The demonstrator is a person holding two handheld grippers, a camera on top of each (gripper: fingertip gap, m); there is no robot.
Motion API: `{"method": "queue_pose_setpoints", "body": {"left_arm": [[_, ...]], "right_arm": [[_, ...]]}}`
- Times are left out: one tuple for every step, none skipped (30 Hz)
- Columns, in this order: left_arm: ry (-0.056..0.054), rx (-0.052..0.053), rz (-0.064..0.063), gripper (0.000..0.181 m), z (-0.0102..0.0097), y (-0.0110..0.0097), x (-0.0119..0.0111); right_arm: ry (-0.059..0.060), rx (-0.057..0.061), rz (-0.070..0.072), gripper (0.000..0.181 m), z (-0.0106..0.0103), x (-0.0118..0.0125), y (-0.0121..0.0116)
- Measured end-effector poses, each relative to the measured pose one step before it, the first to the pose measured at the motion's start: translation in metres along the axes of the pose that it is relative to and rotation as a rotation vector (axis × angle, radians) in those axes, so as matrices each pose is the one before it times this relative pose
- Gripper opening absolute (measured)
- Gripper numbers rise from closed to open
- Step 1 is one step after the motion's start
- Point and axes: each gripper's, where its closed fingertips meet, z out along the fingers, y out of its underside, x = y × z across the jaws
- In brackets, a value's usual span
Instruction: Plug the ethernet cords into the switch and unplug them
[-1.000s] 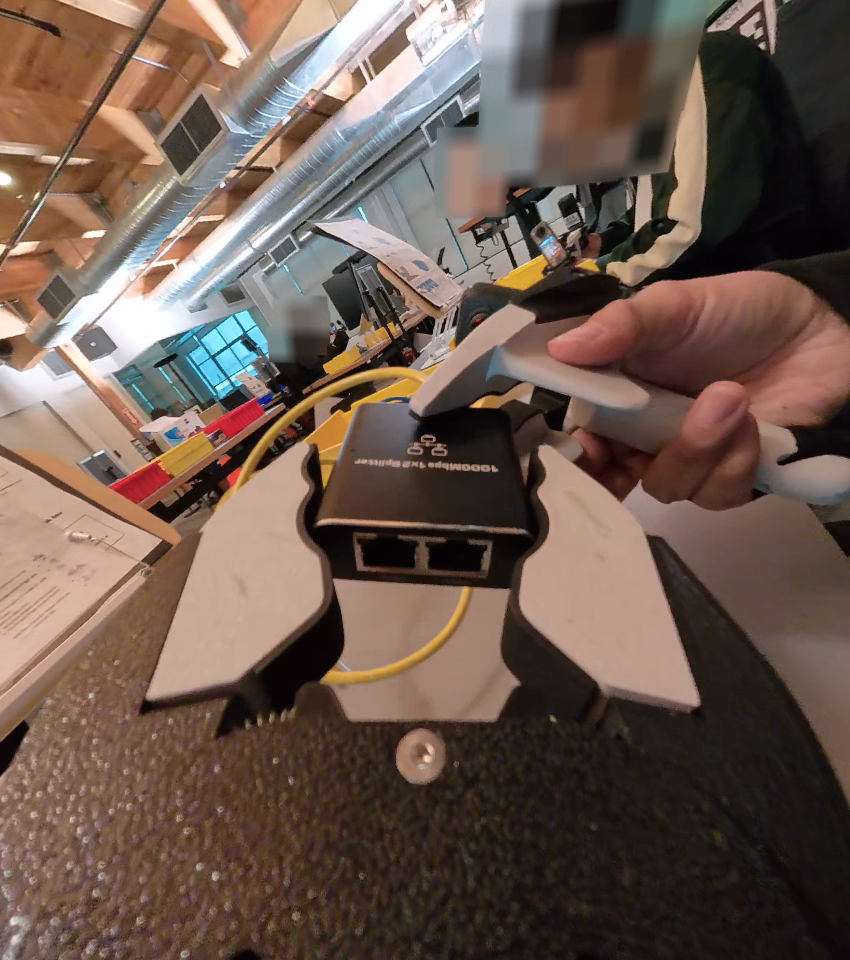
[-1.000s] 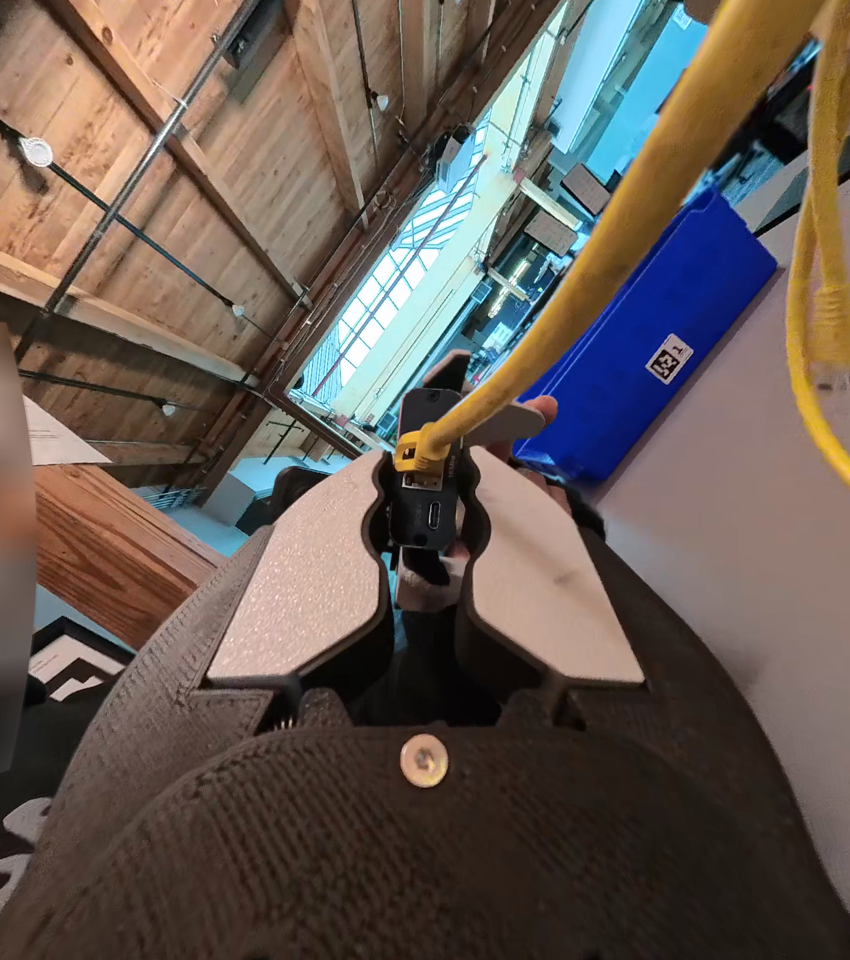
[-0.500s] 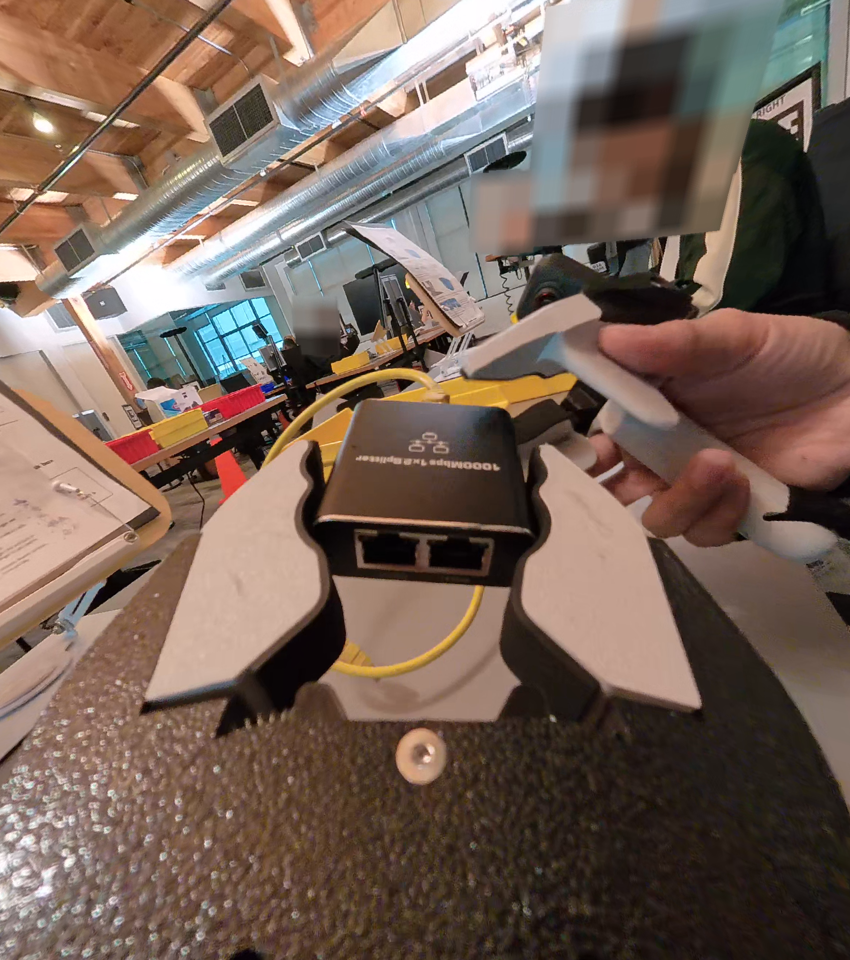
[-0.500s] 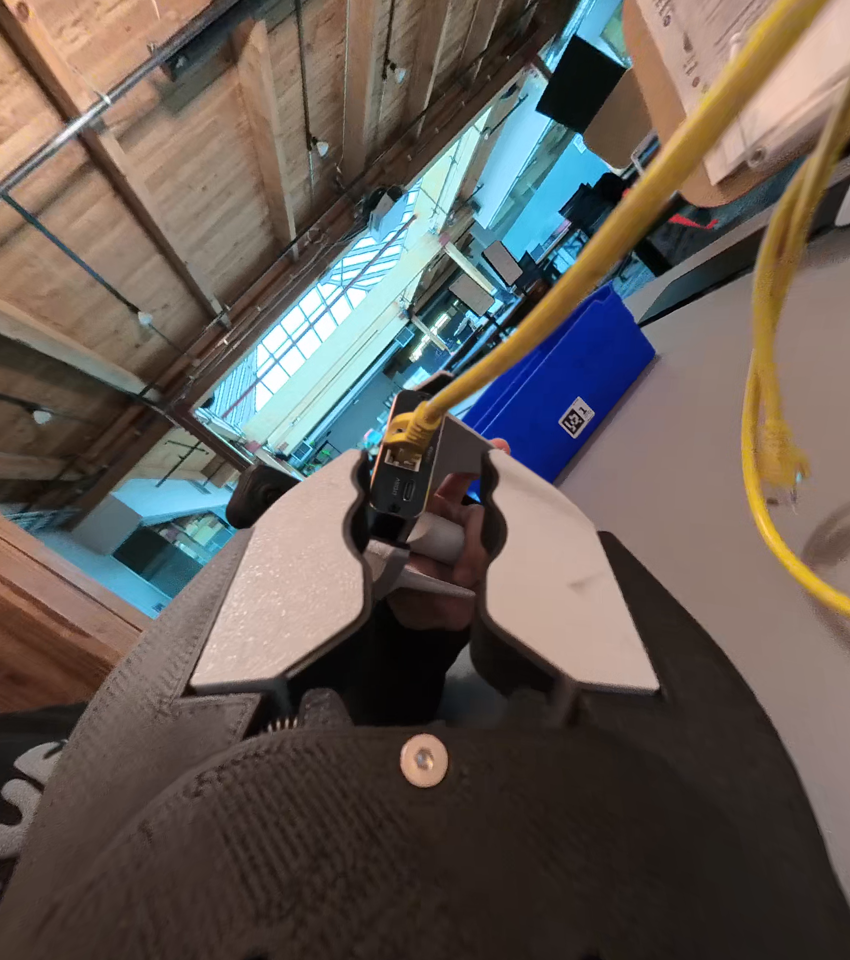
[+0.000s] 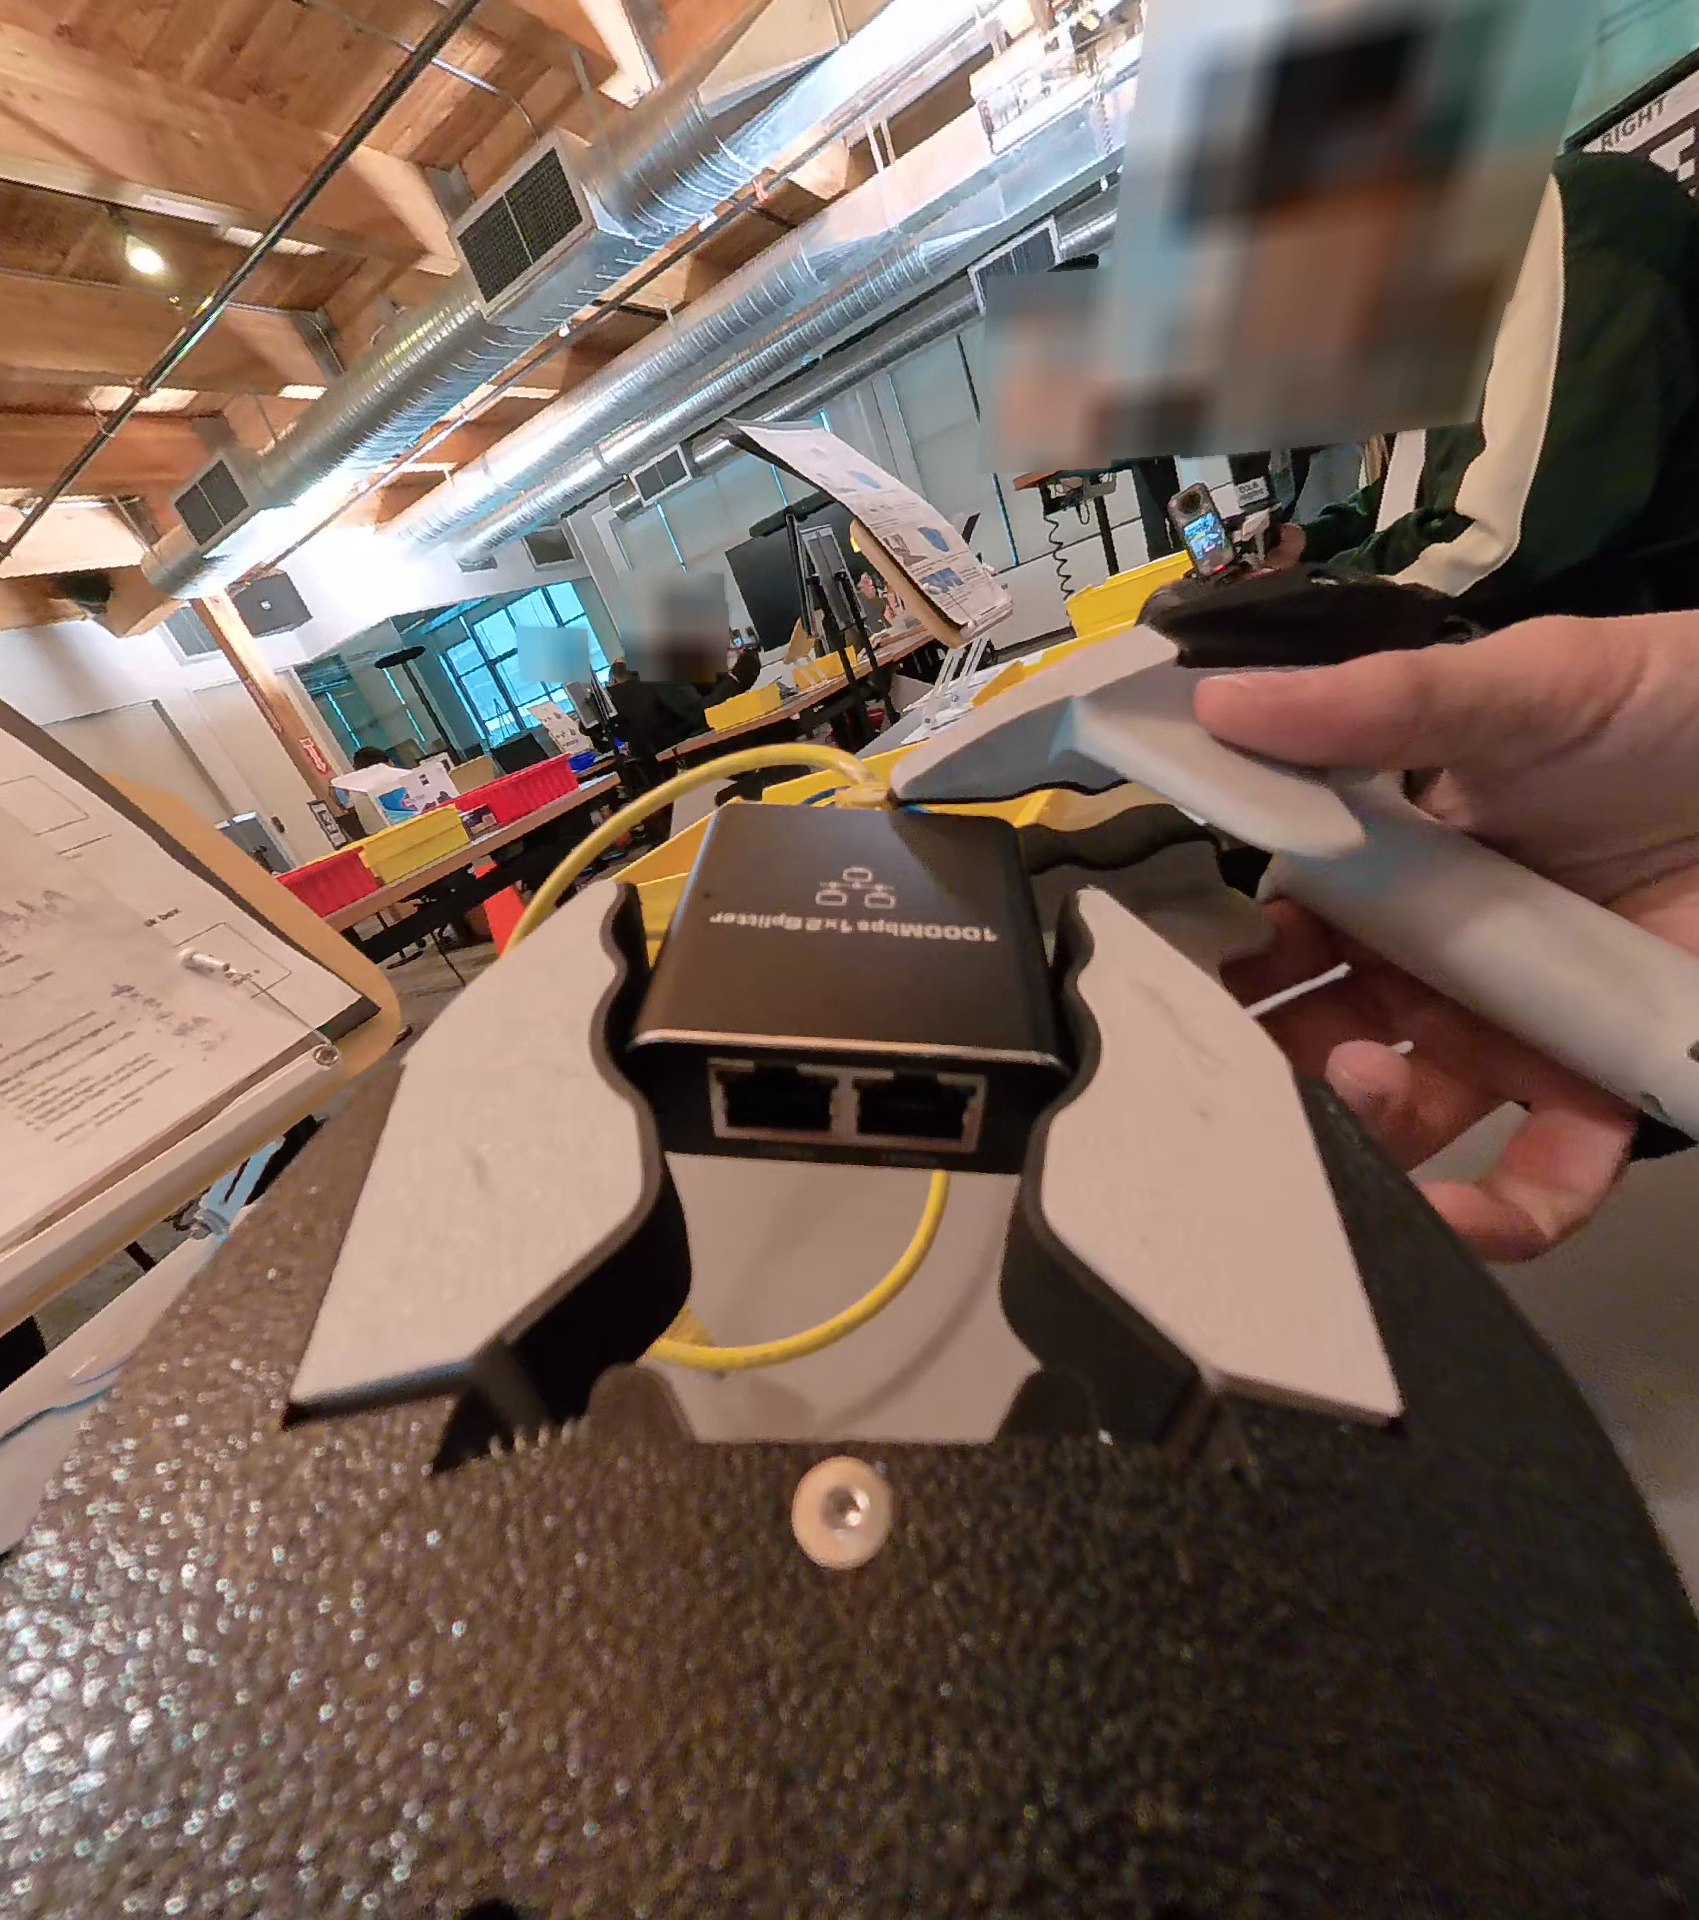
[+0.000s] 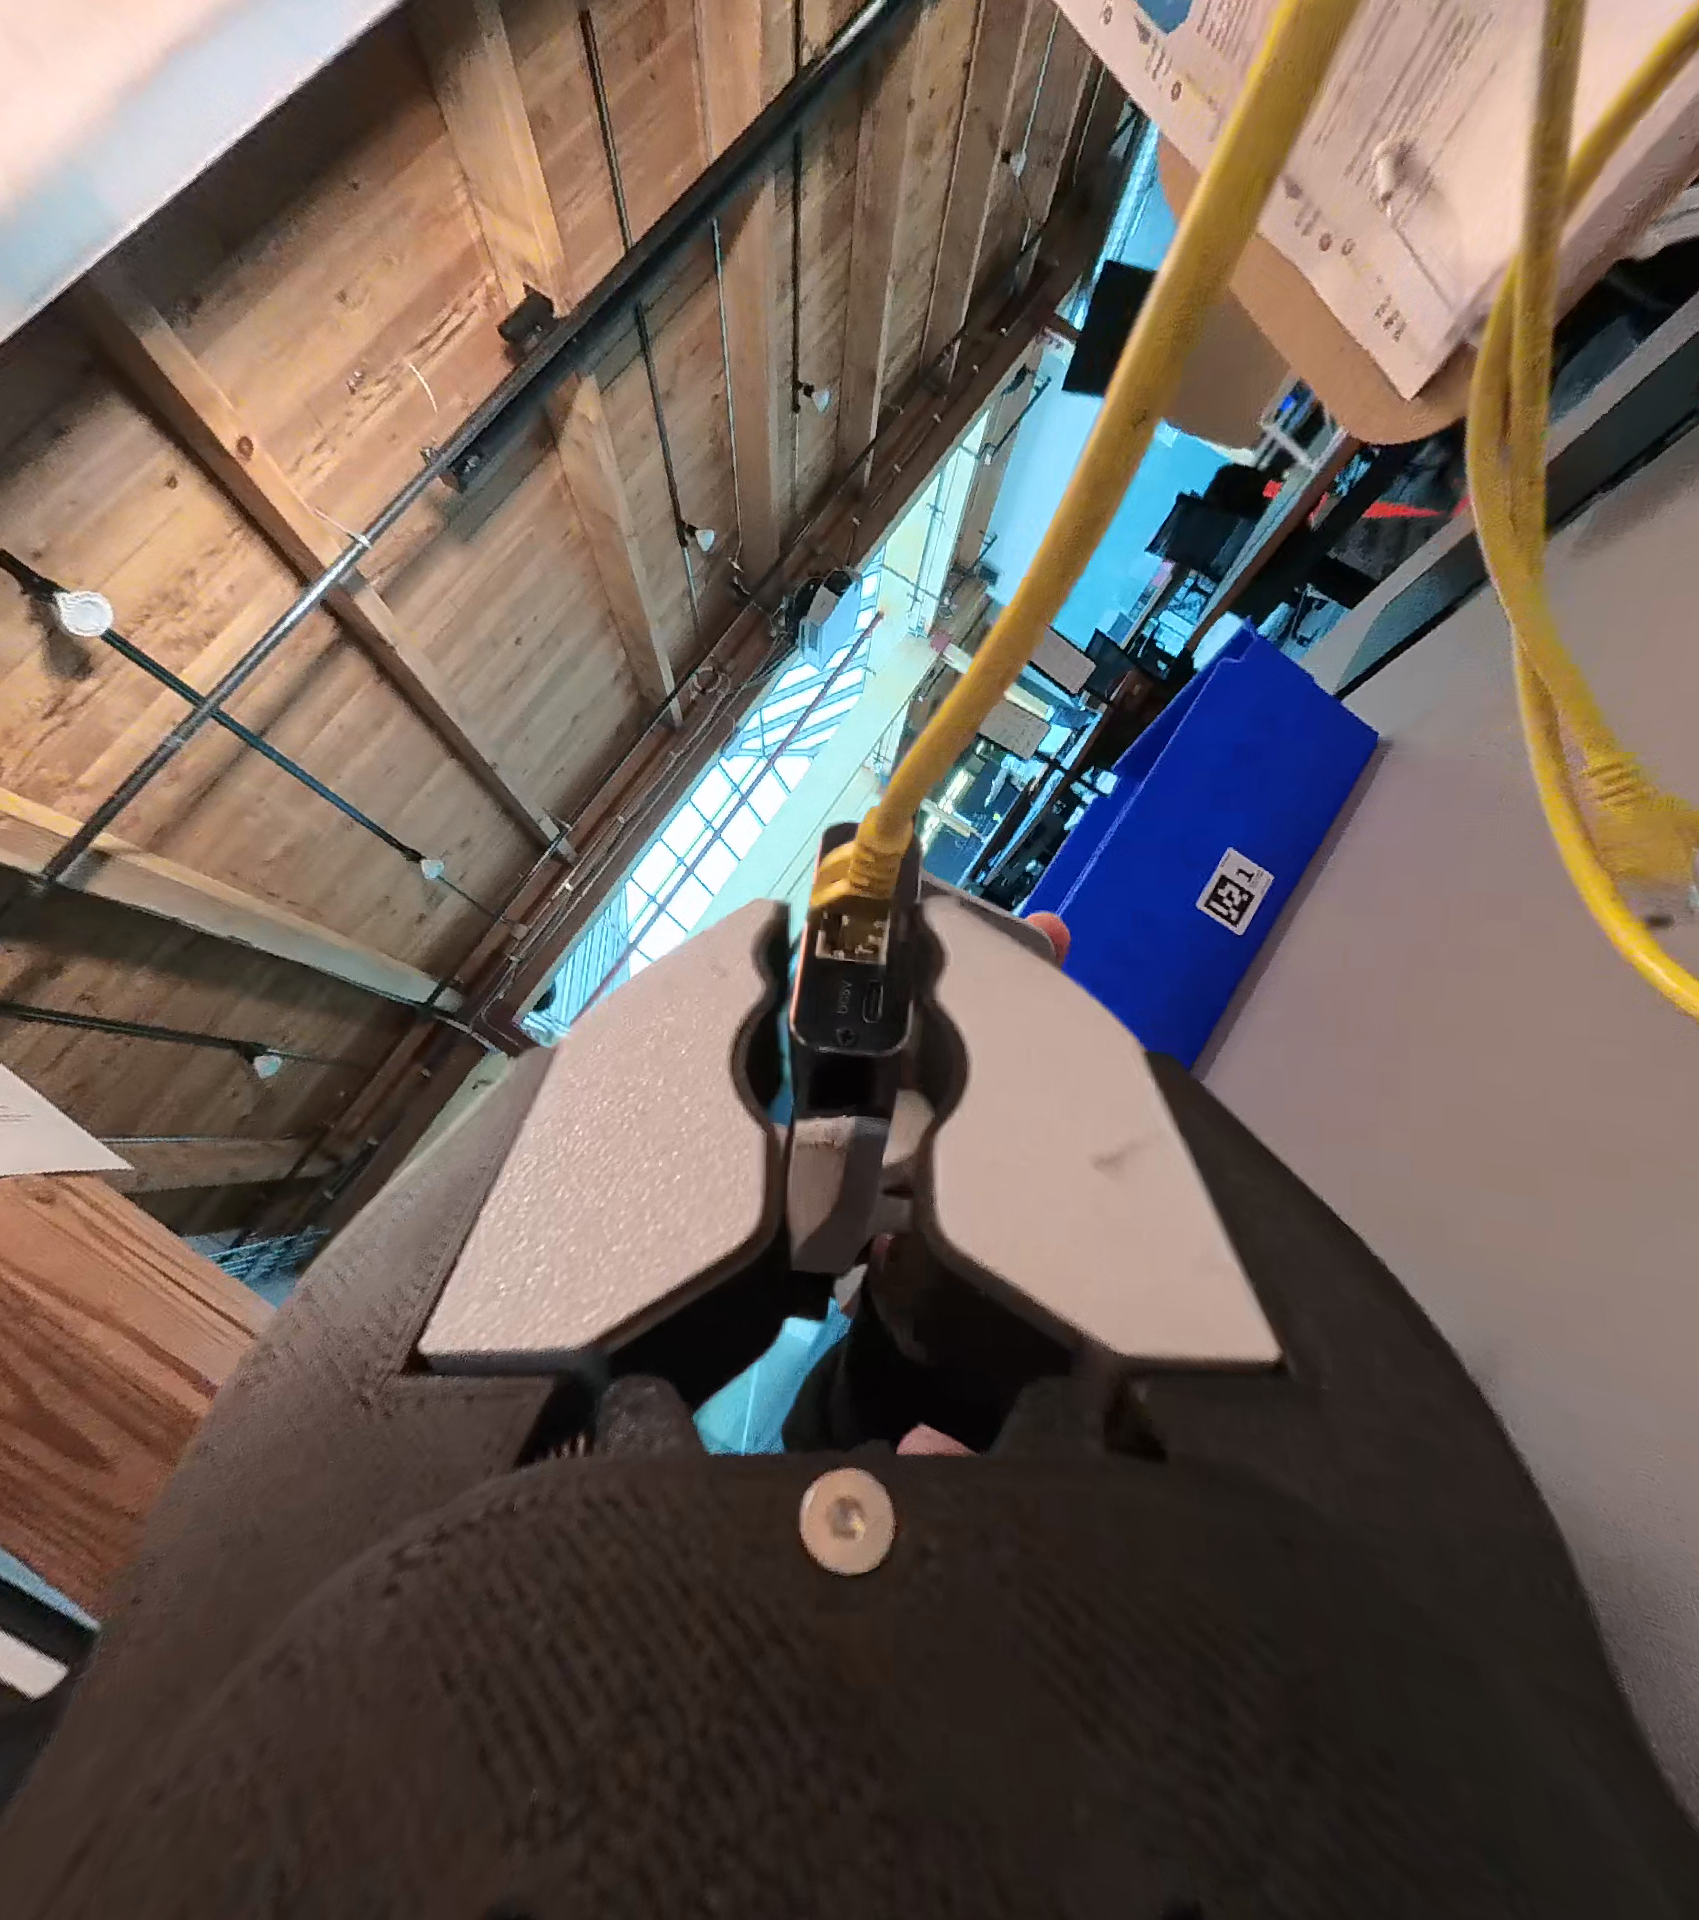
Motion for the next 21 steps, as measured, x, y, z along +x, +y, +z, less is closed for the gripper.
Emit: {"method": "queue_pose_setpoints", "body": {"left_arm": [[-0.0002,-0.0028,0.0063,0.074,-0.00017,0.00034,0.00016],[-0.0003,-0.0073,0.0065,0.074,0.00035,0.00085,0.00044],[-0.0024,-0.006,0.0043,0.074,0.00074,0.00069,0.00041],[-0.0004,-0.0007,0.0005,0.074,0.00075,-0.00022,0.00078],[0.004,-0.0015,0.0018,0.074,0.00099,-0.00005,0.00148],[-0.0031,-0.0093,0.0083,0.074,0.00102,0.00115,0.00063],[-0.0078,-0.0092,0.0117,0.074,0.00092,0.00116,0.00015],[-0.0049,-0.009,0.0065,0.074,0.00079,0.00121,0.00009],[-0.0036,-0.0084,0.006,0.074,0.0006,0.00128,0.00006],[-0.0079,-0.0041,0.0099,0.074,0.00038,0.00084,-0.00024],[-0.0055,-0.003,0.0046,0.074,0.00048,0.00045,0.00004],[-0.0025,-0.0008,-0.0003,0.074,0.00048,-0.00012,0.00012],[-0.0041,0.0022,-0.0005,0.074,0.0004,-0.00063,0.00011],[-0.0066,-0.0009,0.0024,0.074,0.00058,-0.00025,-0.00002],[-0.0024,-0.0038,0.0023,0.074,0.00066,0.0002,0.00045],[-0.002,-0.0013,0.0003,0.074,0.00048,0.00031,0.0003],[-0.0016,0.0003,-0.0011,0.074,0.00007,0.00034,0.00003],[0.0004,-0.0008,-0.0012,0.074,0.00009,0.00049,0.00007],[-0.002,-0.0004,0.0008,0.074,0.00012,0.00043,-0.00015],[-0.0036,-0.0013,0.002,0.074,0.00018,0.00027,-0.00002],[-0.0021,-0.0035,0.0016,0.074,0.00046,0.0003,0.00018]], "right_arm": [[-0.0006,0.0211,0.0077,0.028,0.00017,-0.00055,-0.00279],[0.006,0.0085,0.0059,0.028,-0.0002,0.00054,-0.0012],[0.0102,-0.0118,-0.0063,0.021,-0.00009,0.00156,0.00141],[0.0064,-0.0056,-0.0097,0.016,-0.00053,0.00111,0.00073],[0.0038,0.0142,0.001,0.015,-0.00071,0.00043,-0.00133],[0.0103,0.0086,0.0108,0.014,-0.0005,0.00158,-0.00071],[0.0065,0.0047,0.0089,0.015,-0.00035,0.00168,-0.00055],[0.0053,0.002,0.0093,0.015,-0.00042,0.00168,-0.00029],[0.0024,0.0022,0.0108,0.015,-0.00021,0.00092,-0.00005],[0.0011,0.0042,0.0077,0.015,-0.00009,0.00058,-0.00022],[-0.003,0.005,0.0053,0.015,-0.00037,-0.00003,-0.00031],[-0.0075,0.0056,0.0044,0.014,-0.00017,-0.00062,-0.00036],[-0.006,0.0038,0.0113,0.014,-0.0001,-0.00035,0.00008],[-0.0023,0.0037,0.0157,0.014,0.00005,0.00027,0.00026],[-0.004,0.0051,0.0095,0.014,0.00014,0.00032,0.00022],[-0.0044,0.0067,0.008,0.014,0.00001,0.00035,-0.00016],[-0.0029,0.0037,0.01,0.014,-0.00005,0.00062,-0.00021],[-0.0033,0.0015,0.0079,0.014,0.00011,0.00045,-0.00009],[-0.0018,0.0024,0.0019,0.013,0.00006,0.00035,-0.00024],[0.0029,0.0056,-0.0054,0.013,-0.00027,0.00055,-0.00059],[0.0048,0.008,-0.0078,0.013,-0.00022,0.0006,-0.00064]]}}
